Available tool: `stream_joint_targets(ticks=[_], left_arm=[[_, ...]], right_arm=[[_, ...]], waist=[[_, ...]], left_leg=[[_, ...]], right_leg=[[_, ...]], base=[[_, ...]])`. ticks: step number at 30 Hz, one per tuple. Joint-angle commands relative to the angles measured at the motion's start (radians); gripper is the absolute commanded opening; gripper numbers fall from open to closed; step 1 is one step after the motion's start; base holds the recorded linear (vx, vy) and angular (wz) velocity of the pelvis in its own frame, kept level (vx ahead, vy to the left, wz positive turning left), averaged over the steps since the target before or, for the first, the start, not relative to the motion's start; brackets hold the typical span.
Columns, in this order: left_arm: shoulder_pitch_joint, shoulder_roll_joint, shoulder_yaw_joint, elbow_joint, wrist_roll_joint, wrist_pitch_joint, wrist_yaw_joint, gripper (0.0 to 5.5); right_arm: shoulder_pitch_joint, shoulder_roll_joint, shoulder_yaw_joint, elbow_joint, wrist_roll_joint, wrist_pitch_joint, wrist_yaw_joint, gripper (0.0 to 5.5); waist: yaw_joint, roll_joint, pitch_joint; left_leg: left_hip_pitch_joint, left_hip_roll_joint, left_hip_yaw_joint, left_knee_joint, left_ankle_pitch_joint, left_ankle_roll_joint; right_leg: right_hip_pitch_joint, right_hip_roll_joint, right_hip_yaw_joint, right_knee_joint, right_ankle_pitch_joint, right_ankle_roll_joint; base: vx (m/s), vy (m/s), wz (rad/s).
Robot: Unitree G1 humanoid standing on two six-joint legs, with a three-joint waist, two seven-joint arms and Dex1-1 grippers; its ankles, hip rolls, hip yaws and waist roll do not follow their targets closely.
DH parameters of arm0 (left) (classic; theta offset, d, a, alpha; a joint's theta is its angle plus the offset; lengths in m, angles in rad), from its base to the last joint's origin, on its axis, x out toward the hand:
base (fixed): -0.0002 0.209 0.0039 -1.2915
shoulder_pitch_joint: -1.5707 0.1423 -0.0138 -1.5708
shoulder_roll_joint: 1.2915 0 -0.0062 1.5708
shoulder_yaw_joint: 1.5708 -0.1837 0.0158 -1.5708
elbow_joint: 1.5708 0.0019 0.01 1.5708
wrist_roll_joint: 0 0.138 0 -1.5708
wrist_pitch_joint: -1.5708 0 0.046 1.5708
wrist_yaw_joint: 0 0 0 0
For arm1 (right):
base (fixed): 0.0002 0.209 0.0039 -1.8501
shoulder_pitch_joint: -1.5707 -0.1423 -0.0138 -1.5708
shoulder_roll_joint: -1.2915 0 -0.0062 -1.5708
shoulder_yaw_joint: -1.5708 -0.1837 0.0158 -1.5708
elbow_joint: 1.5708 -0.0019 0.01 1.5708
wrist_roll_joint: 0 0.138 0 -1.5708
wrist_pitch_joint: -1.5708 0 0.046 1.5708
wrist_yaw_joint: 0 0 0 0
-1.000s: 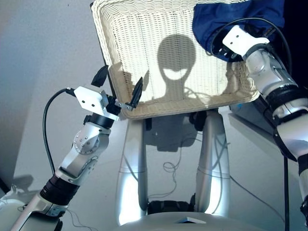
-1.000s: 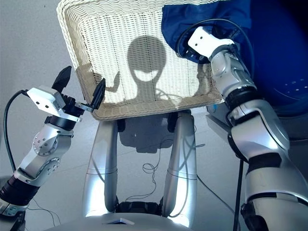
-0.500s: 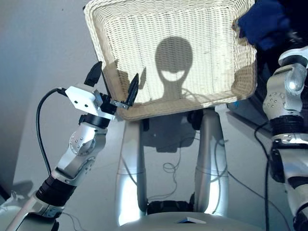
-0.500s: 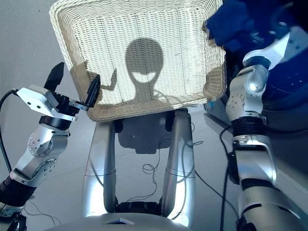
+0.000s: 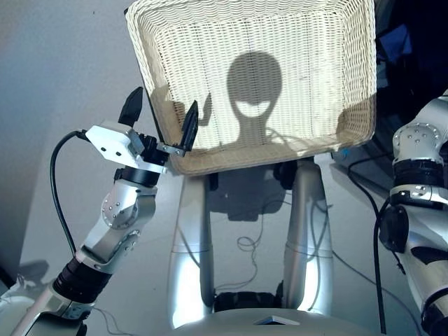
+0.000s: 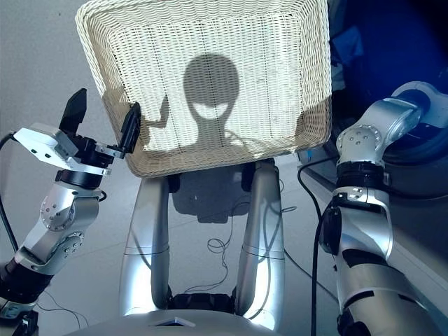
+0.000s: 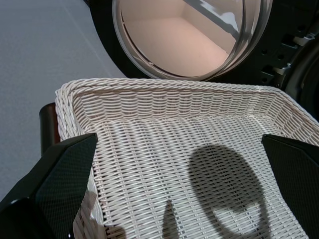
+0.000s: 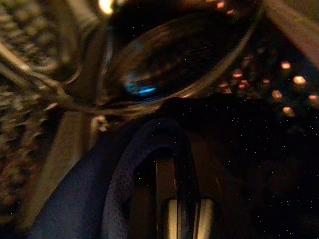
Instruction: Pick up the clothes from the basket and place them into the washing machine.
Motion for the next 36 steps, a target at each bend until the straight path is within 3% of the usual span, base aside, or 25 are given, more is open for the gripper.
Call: stream_joint_targets(ticks=[1, 8, 9, 10, 11, 15, 23, 24, 25, 30, 36], left_arm=[[-0.014, -0.018, 0.0, -0.084, 0.019, -0.062, 0.008, 5.5], [-0.018, -0.012, 0.004, -0.091, 0.018, -0.066, 0.01, 5.5], [-0.018, -0.013, 0.004, -0.091, 0.017, -0.064, 0.007, 5.5], [-0.017, -0.013, 0.004, -0.091, 0.017, -0.063, 0.007, 5.5], [-0.017, -0.015, 0.004, -0.09, 0.016, -0.063, 0.004, 5.5], [-0.021, -0.021, 0.003, -0.082, 0.007, -0.063, -0.017, 5.5], [-0.021, -0.059, 0.008, -0.063, -0.008, -0.057, -0.023, 5.5], [-0.018, -0.066, 0.008, -0.061, -0.006, -0.054, -0.021, 5.5], [-0.014, -0.072, 0.009, -0.053, 0.0, -0.051, -0.02, 5.5], [-0.008, -0.1, 0.0, -0.024, 0.032, -0.038, -0.022, 5.5], [0.003, -0.129, -0.002, 0.07, 0.096, -0.039, -0.017, 5.5]], right_arm=[[-0.037, -0.178, -0.042, 0.056, 0.017, -0.033, -0.027, 0.0], [-0.104, -0.255, 0.016, 0.101, 0.02, 0.006, -0.019, 0.0], [-0.102, -0.256, 0.028, 0.101, 0.019, 0.013, -0.011, 1.01], [-0.103, -0.257, 0.029, 0.102, 0.02, 0.014, -0.01, 2.83], [-0.097, -0.257, 0.035, 0.107, 0.017, 0.021, -0.001, 5.5], [-0.065, -0.233, 0.055, 0.123, 0.038, 0.055, 0.064, 5.5], [0.088, -0.05, 0.117, -0.096, -0.023, 0.056, 0.134, 5.5], [0.122, -0.027, 0.136, -0.141, -0.047, 0.062, 0.141, 5.5], [0.171, -0.001, 0.177, -0.2, -0.102, 0.079, 0.152, 5.5], [0.388, 0.122, 0.282, -0.407, -0.251, 0.131, 0.214, 5.5], [0.593, 0.138, 0.478, -0.522, -0.504, 0.245, 0.315, 5.5]], waist=[[-0.018, 0.026, -0.015], [-0.011, 0.026, -0.015], [-0.011, 0.024, -0.015], [-0.011, 0.024, -0.015], [-0.011, 0.023, -0.015], [-0.011, 0.02, -0.015], [-0.021, 0.008, -0.015], [-0.023, 0.007, -0.015], [-0.024, 0.005, -0.015], [-0.04, -0.003, -0.015], [-0.053, -0.008, -0.015]], left_leg=[[0.017, -0.015, 0.07, -0.029, 0.034, 0.045], [0.021, -0.013, 0.07, -0.037, 0.036, 0.045], [0.021, -0.013, 0.071, -0.038, 0.036, 0.044], [0.022, -0.013, 0.071, -0.039, 0.036, 0.044], [0.023, -0.013, 0.07, -0.041, 0.037, 0.044], [0.029, -0.013, 0.072, -0.051, 0.04, 0.044], [0.031, -0.013, 0.077, -0.062, 0.049, 0.047], [0.032, -0.013, 0.078, -0.066, 0.051, 0.048], [0.05, -0.012, 0.078, -0.059, 0.026, 0.045], [0.059, -0.01, 0.085, -0.067, 0.025, 0.049], [0.113, -0.001, 0.097, -0.142, 0.047, 0.046]], right_leg=[[0.03, 0.033, -0.048, -0.112, 0.125, -0.003], [0.036, 0.029, -0.047, -0.119, 0.126, -0.001], [0.038, 0.03, -0.047, -0.122, 0.127, 0.0], [0.039, 0.03, -0.047, -0.122, 0.127, 0.0], [0.04, 0.03, -0.047, -0.125, 0.127, -0.001], [0.048, 0.029, -0.048, -0.135, 0.129, -0.002], [0.048, 0.036, -0.041, -0.153, 0.141, -0.005], [0.049, 0.036, -0.041, -0.155, 0.143, -0.005], [0.065, 0.04, -0.038, -0.146, 0.119, 0.0], [0.072, 0.044, -0.037, -0.151, 0.119, -0.002], [0.121, 0.04, -0.039, -0.216, 0.135, 0.002]], base=[[0.0, 0.0, 0.0], [0.0, 0.0, 0.0], [0.0, 0.0, 0.0], [0.0, 0.0, 0.0], [0.0, 0.0, 0.0], [0.0, 0.0, 0.0], [0.0, 0.0, 0.0], [0.072, 0.002, 0.0], [0.072, 0.007, -0.007], [0.014, 0.002, -0.004], [0.0, 0.0, 0.0]])
